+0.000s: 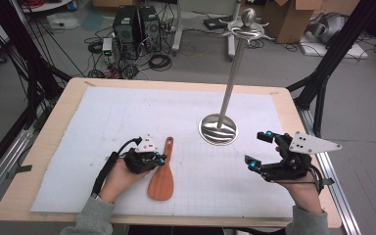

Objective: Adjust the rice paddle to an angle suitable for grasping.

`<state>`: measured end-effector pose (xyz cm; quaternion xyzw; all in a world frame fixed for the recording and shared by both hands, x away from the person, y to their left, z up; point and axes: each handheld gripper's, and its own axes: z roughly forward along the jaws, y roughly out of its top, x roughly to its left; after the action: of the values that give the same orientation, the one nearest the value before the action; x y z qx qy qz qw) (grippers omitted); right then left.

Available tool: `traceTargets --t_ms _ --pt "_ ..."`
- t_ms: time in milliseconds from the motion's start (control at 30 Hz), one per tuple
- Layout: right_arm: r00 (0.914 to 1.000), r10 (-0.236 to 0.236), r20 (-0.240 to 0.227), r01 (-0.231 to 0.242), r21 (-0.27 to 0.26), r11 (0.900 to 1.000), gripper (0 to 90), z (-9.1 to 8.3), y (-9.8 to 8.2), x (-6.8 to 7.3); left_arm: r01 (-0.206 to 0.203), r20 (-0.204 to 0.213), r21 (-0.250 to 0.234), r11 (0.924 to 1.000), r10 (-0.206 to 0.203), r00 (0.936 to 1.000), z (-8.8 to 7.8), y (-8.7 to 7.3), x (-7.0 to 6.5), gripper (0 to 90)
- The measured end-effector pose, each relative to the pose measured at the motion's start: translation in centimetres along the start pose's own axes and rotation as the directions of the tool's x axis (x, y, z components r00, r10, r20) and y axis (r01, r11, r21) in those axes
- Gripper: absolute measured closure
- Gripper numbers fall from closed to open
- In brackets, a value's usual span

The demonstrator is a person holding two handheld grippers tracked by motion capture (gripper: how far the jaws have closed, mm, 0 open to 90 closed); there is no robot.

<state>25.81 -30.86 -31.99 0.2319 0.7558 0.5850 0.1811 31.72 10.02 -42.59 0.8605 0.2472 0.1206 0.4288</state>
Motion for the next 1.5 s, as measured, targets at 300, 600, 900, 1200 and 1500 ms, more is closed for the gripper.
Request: traceTargets --t_ms 300,600,900,1200,1500 --pt "1.0000 0.003 -0.002 -0.003 0.003 1.000 13.7 0.0 -0.1 0.0 -0.053 0.093 0.056 0.9970 0.047 0.9946 2.0 0.9 -3.0 89.1" --pt "1.0000 0.007 -0.004 -0.007 0.000 1.000 13.7 0.0 0.0 -0.2 -0.093 0.146 0.120 0.9885 0.075 0.9864 2.7 0.7 -4.1 89.1" --pt "0.9996 0.008 -0.027 -0.008 -0.004 1.000 13.7 1.1 0.3 -0.3 -0.085 0.152 0.113 0.9899 0.068 0.9860 1.7 -0.2 -4.0 89.3" --pt "0.9977 -0.005 -0.067 0.005 -0.003 1.000 13.7 3.3 0.9 -0.6 -0.053 0.119 0.123 0.9910 0.038 0.9921 -0.1 -1.5 -3.5 89.3" --pt "0.9930 -0.007 -0.118 0.008 0.009 1.000 13.7 5.8 1.6 -0.5 -0.006 0.057 0.143 0.9898 -0.002 0.9984 -2.5 -3.0 -2.5 89.3"
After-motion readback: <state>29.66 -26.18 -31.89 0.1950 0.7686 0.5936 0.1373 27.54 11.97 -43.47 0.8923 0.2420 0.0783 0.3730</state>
